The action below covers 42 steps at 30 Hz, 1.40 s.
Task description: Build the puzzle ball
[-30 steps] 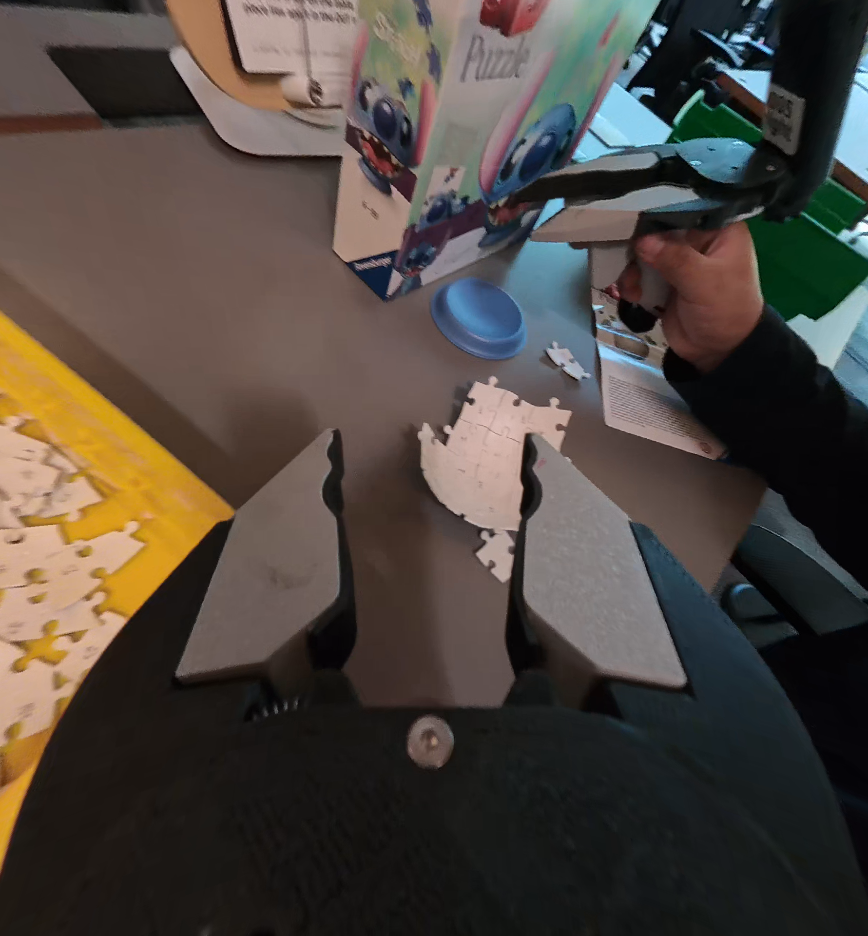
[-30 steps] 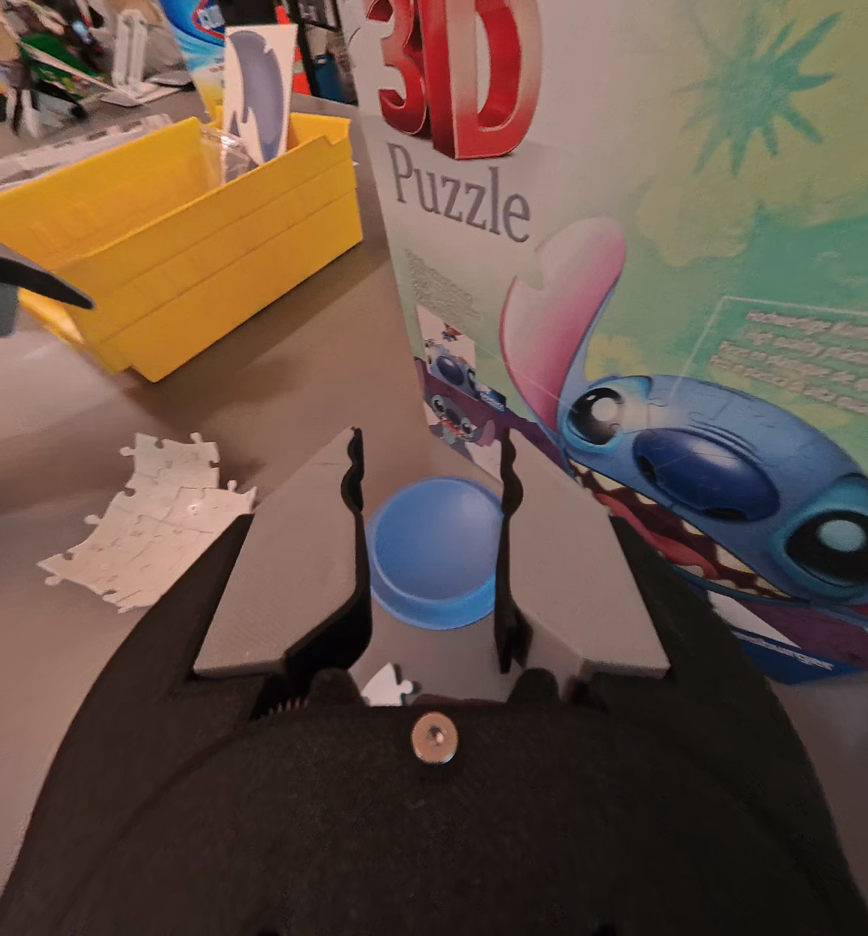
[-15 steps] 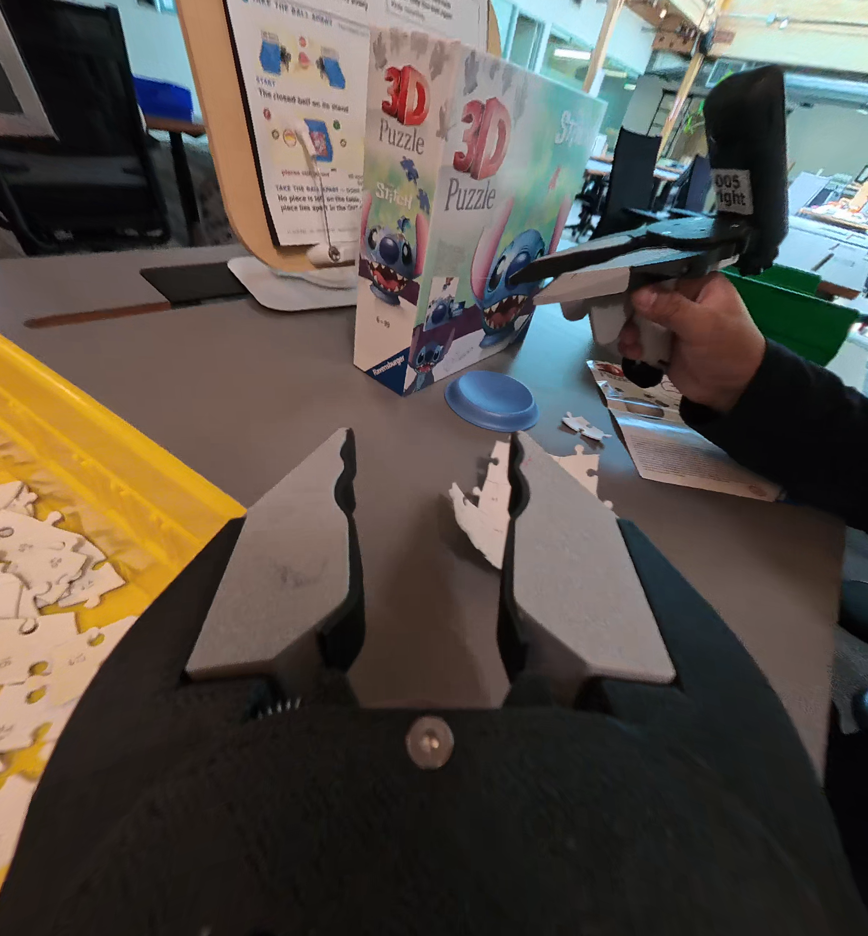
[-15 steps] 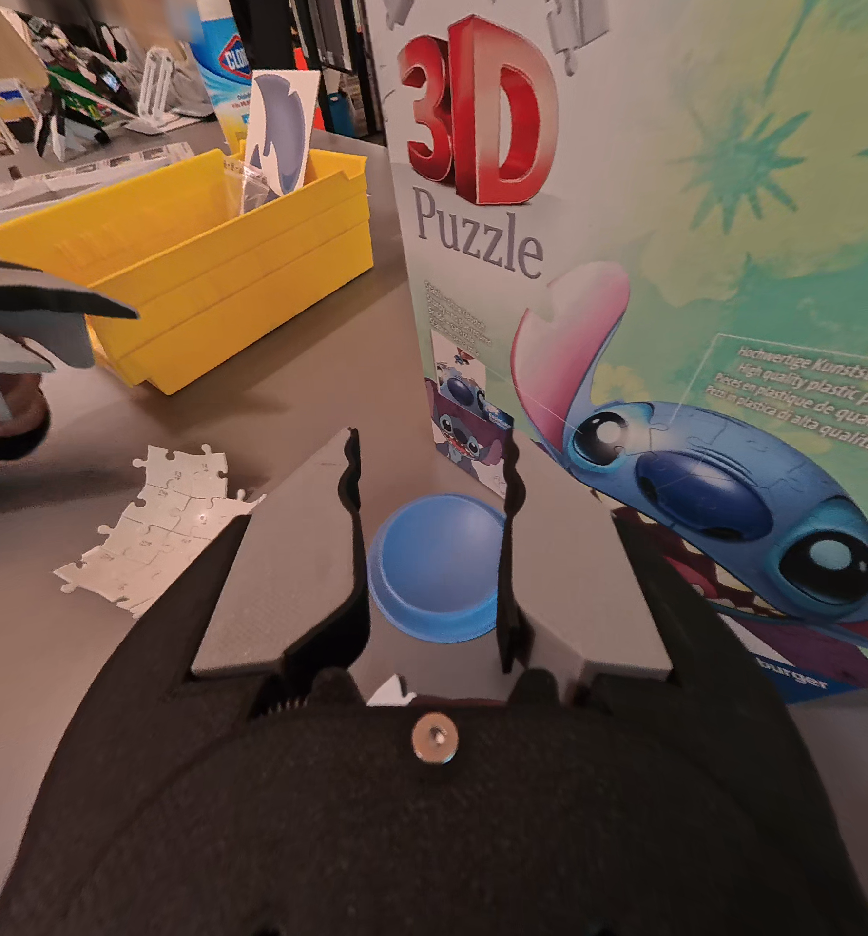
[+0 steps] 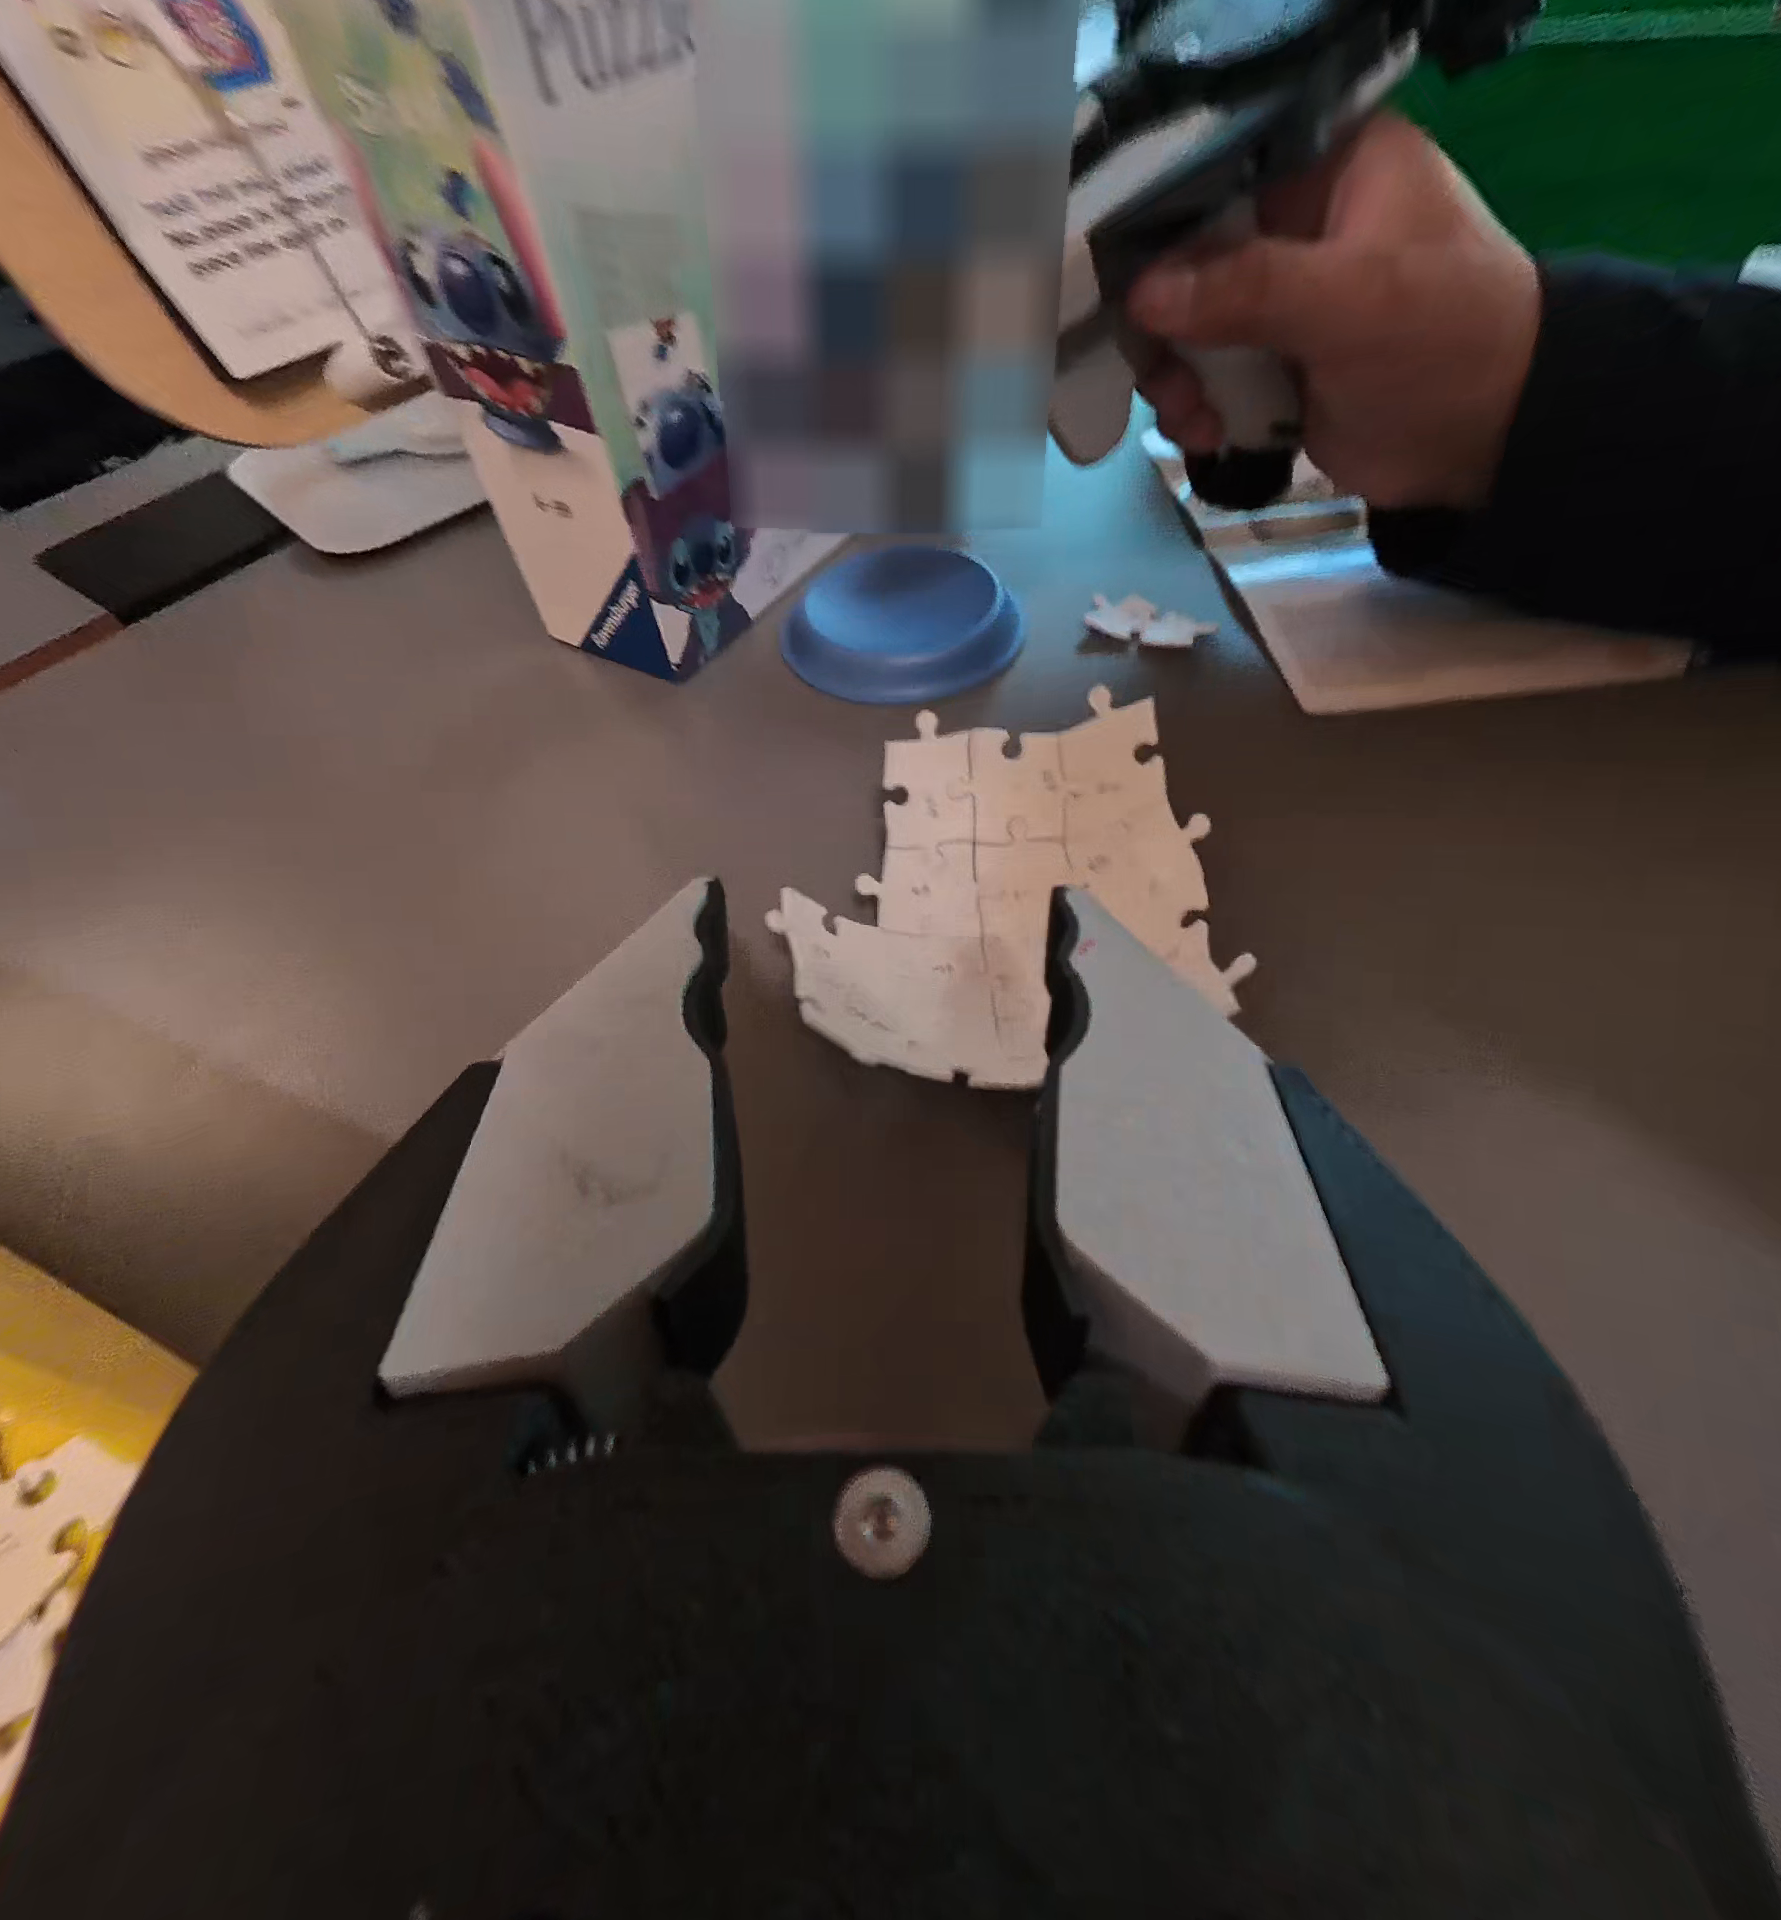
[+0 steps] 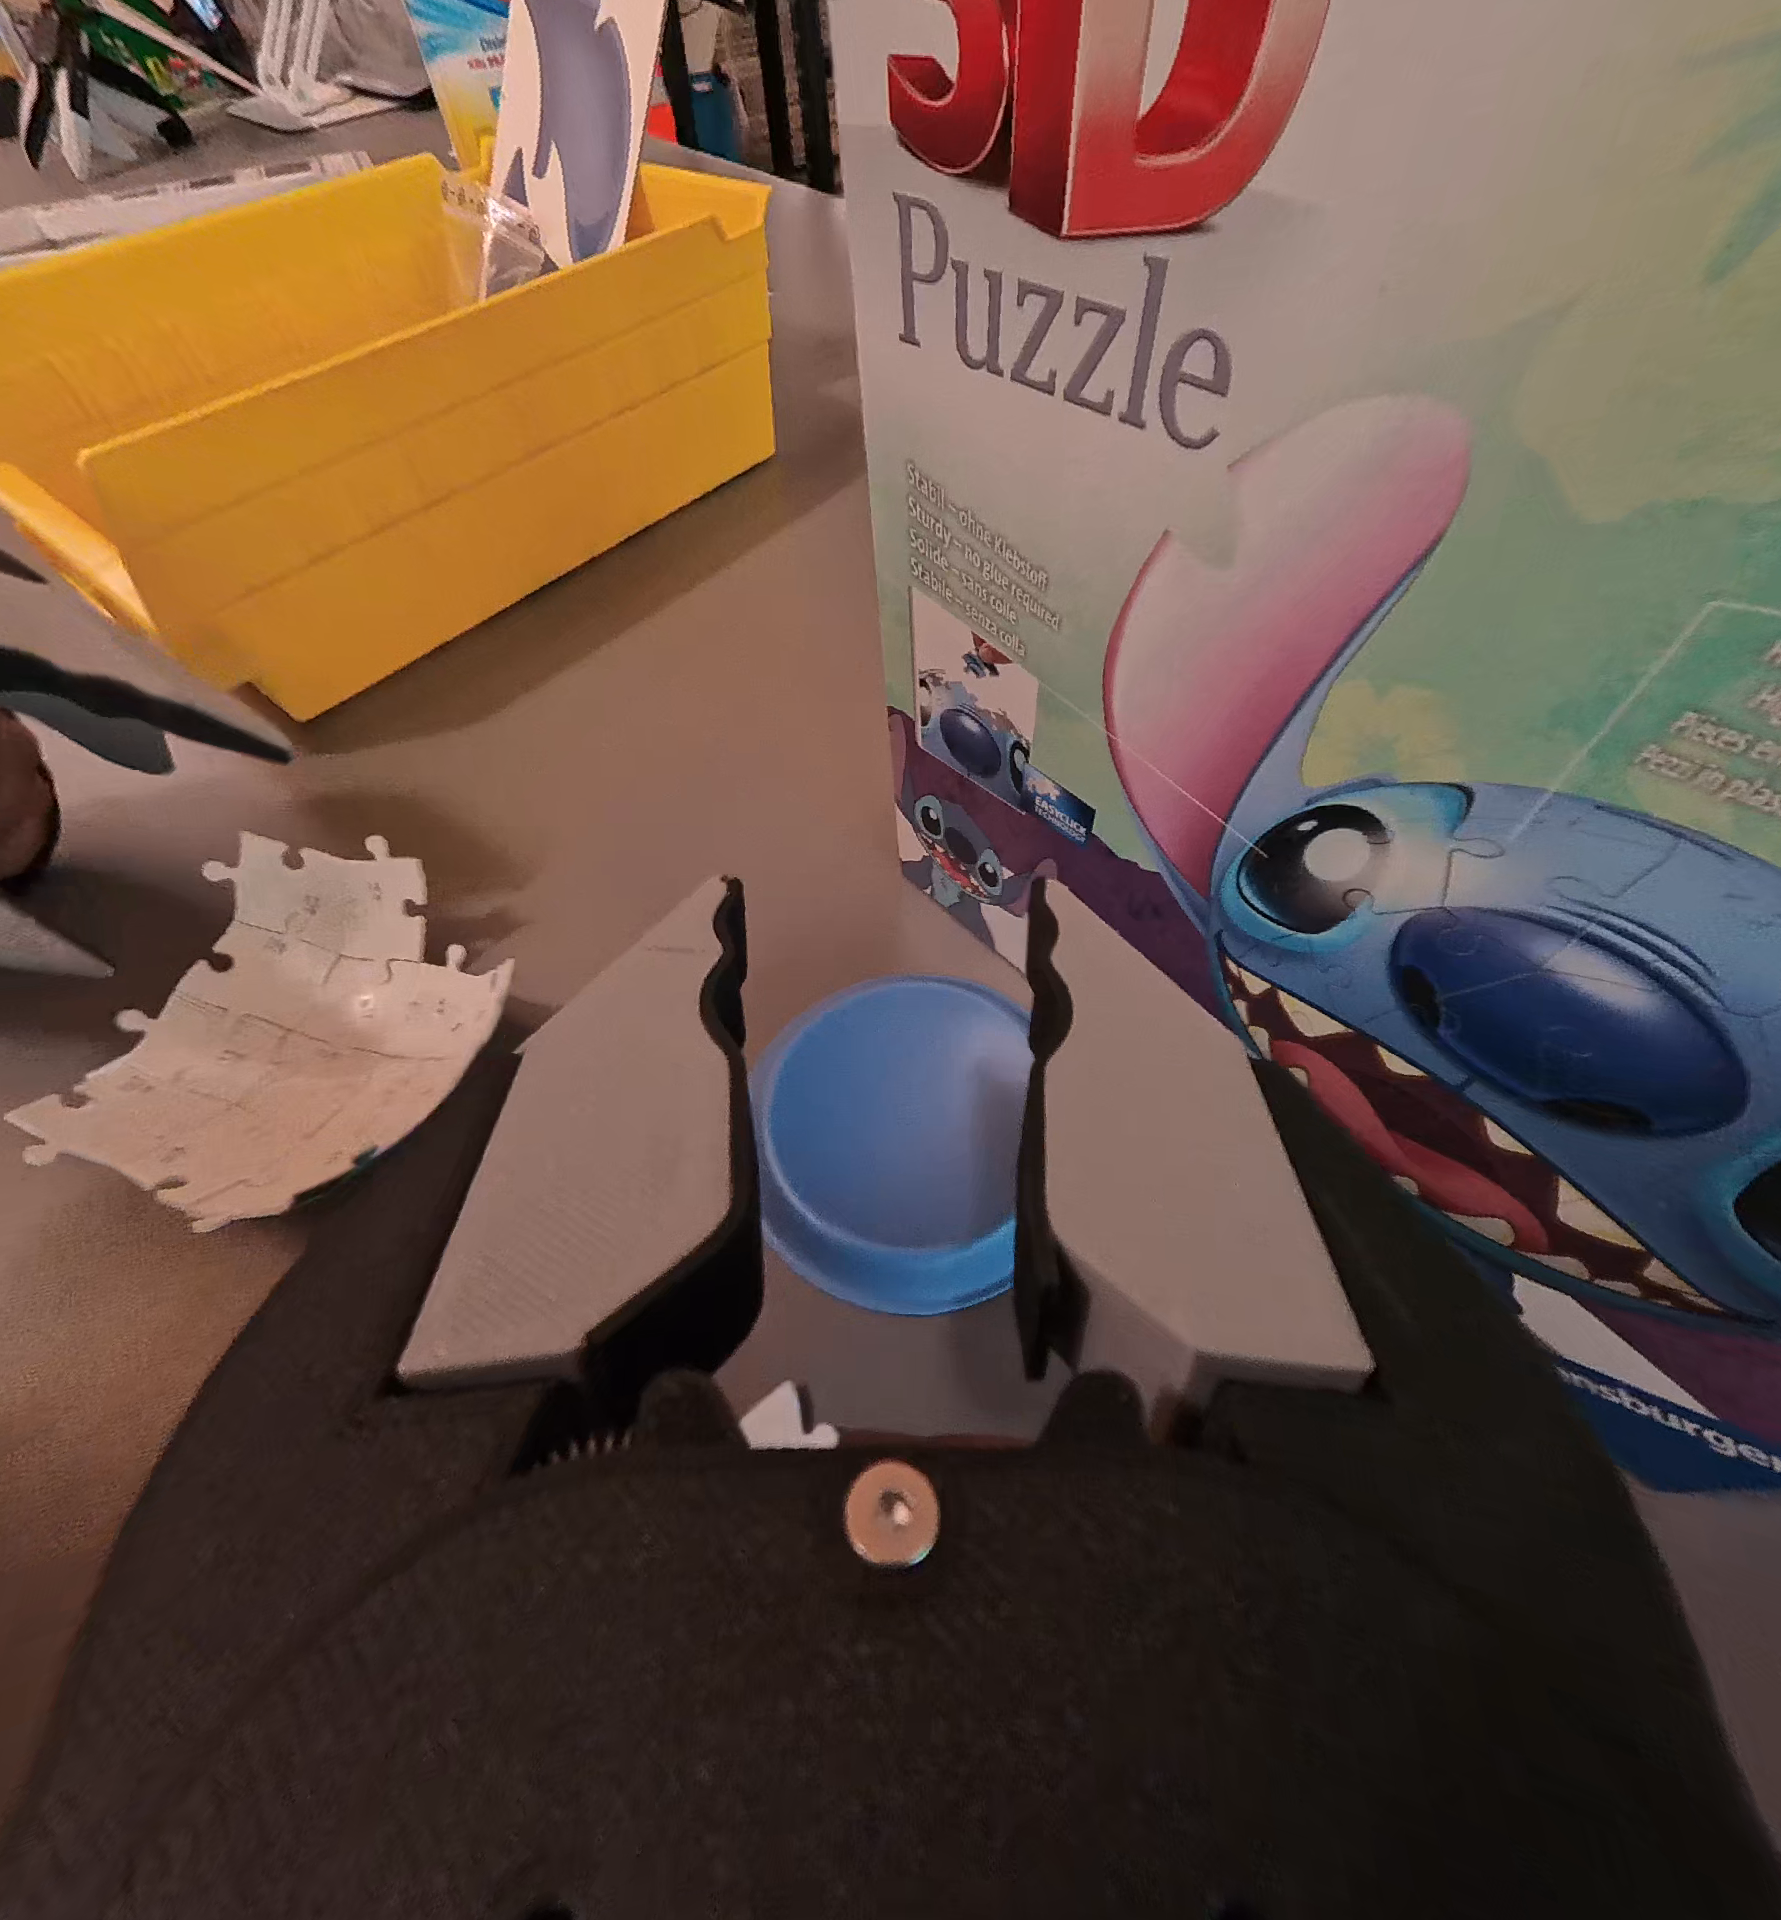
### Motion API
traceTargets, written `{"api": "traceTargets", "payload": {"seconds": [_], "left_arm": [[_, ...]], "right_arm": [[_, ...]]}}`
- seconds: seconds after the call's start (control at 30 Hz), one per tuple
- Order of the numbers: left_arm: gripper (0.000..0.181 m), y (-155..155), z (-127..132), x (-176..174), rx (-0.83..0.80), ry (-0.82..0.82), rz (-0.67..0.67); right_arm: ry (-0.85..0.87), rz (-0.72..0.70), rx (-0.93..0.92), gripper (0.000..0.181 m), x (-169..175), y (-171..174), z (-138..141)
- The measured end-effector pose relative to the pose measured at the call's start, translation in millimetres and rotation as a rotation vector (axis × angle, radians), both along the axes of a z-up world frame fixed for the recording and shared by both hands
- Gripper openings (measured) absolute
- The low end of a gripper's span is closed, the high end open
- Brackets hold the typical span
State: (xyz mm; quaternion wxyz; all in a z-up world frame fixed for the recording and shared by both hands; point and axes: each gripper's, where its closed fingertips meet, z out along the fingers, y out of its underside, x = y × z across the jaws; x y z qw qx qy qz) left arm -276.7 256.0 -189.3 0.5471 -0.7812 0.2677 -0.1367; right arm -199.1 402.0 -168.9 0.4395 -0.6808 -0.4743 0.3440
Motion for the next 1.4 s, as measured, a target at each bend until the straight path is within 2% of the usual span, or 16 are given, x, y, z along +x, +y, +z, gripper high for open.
{"api": "traceTargets", "payload": {"seconds": [0.1, 0.2, 0.4, 0.7, 0.97, 1.4], "left_arm": [[0.057, -3.3, -9.0, 10.5, 0.021, 0.134, -0.024], [0.053, -9.2, -9.9, 19.5, 0.054, 0.182, -0.057], [0.053, -13.8, -8.3, 26.6, 0.040, 0.142, -0.084], [0.055, -9.7, -14.1, 20.1, -0.019, 0.126, -0.047], [0.057, -7.7, -17.7, 16.8, -0.082, 0.078, -0.036], [0.059, -13.3, -23.6, 19.6, -0.151, 0.047, -0.068]], "right_arm": [[-0.009, -0.030, 0.024, 0.051, 4.0, 9.4, -3.8], [0.013, -0.054, 0.027, 0.051, 7.6, 14.9, -1.8], [0.014, -0.078, 0.053, 0.049, 11.8, 16.6, 0.8], [-0.018, -0.047, 0.014, 0.048, 11.3, 14.0, -7.5], [0.099, 0.091, 0.044, 0.081, -1.4, -11.8, 15.6], [0.107, 0.053, 0.045, 0.079, 9.2, 3.2, 14.4]]}}
